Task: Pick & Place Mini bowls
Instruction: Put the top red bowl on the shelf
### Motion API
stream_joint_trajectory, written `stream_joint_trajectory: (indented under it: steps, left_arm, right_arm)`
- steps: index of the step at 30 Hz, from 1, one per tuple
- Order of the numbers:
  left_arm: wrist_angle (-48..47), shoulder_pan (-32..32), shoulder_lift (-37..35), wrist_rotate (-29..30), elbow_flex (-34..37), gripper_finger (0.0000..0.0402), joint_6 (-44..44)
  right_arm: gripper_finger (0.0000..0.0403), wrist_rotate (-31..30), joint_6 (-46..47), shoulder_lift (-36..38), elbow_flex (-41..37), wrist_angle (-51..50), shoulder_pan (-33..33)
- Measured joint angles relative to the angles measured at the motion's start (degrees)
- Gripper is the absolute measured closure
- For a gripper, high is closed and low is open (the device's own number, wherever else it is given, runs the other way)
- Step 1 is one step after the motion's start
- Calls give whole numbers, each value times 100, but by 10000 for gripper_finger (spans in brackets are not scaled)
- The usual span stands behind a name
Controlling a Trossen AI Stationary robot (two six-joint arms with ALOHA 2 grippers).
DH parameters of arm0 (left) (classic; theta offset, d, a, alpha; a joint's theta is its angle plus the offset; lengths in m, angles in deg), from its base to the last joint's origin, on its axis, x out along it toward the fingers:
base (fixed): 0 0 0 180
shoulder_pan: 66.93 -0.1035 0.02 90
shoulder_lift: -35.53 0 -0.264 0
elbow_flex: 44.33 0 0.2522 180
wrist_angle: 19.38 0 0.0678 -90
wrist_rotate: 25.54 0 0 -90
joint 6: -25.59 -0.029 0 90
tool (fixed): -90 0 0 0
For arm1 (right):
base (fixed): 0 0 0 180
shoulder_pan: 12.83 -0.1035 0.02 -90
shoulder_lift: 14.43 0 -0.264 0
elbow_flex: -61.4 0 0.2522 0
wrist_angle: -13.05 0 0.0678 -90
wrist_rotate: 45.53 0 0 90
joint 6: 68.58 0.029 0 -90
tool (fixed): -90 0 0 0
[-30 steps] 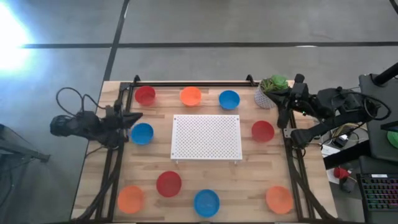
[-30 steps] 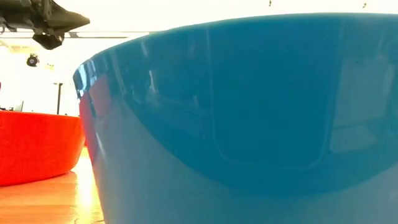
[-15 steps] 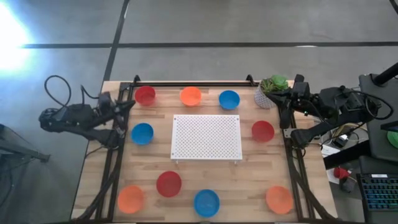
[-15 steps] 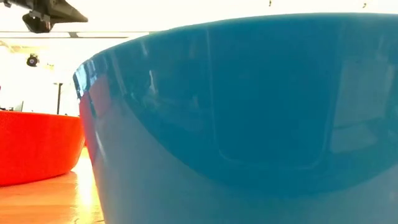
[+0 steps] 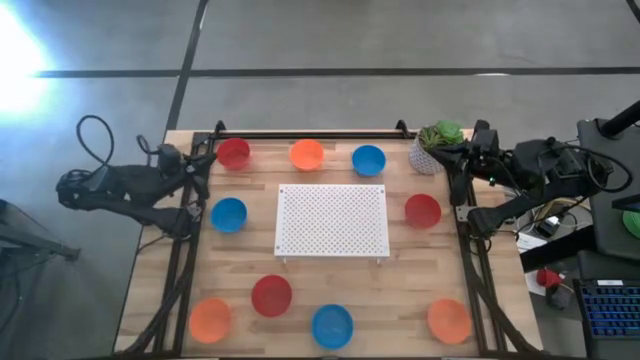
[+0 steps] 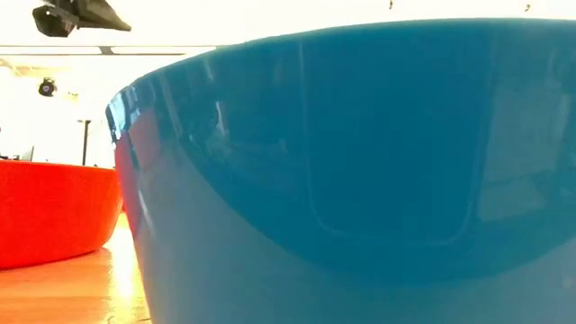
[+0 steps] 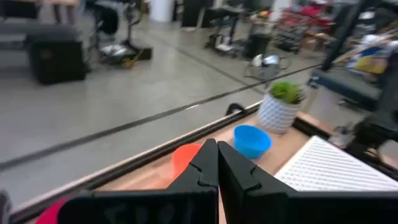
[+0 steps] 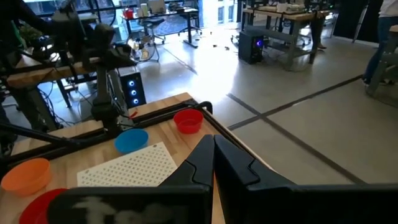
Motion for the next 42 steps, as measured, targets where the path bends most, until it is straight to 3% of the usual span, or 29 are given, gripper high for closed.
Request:
stream_joint_trajectory:
  steps: [8, 12, 20, 24, 38, 42]
  left_arm:
    - [-775, -614, 395, -712, 0, 402, 1395]
    - [-807, -1128, 638, -992, 0, 402, 1309]
    - [-804, -2442, 1273, -2580, 0, 402, 1073]
    - [-671, -2828, 1518, -2644, 0, 402, 1080]
    - [-152, -3008, 2027, -2548, 2, 402, 834]
    - [-159, -3393, 2351, -3028, 2, 402, 1036]
  right_arm:
    - [394, 0, -42, 0, 0, 61, -2]
    - [394, 0, -86, 0, 0, 61, -2]
    - [394, 2, -343, -2, 0, 126, -4]
    - [394, 2, -346, -2, 0, 212, -4]
    - [394, 4, -346, 0, 0, 212, -4]
    - [394, 6, -436, 0, 0, 212, -3]
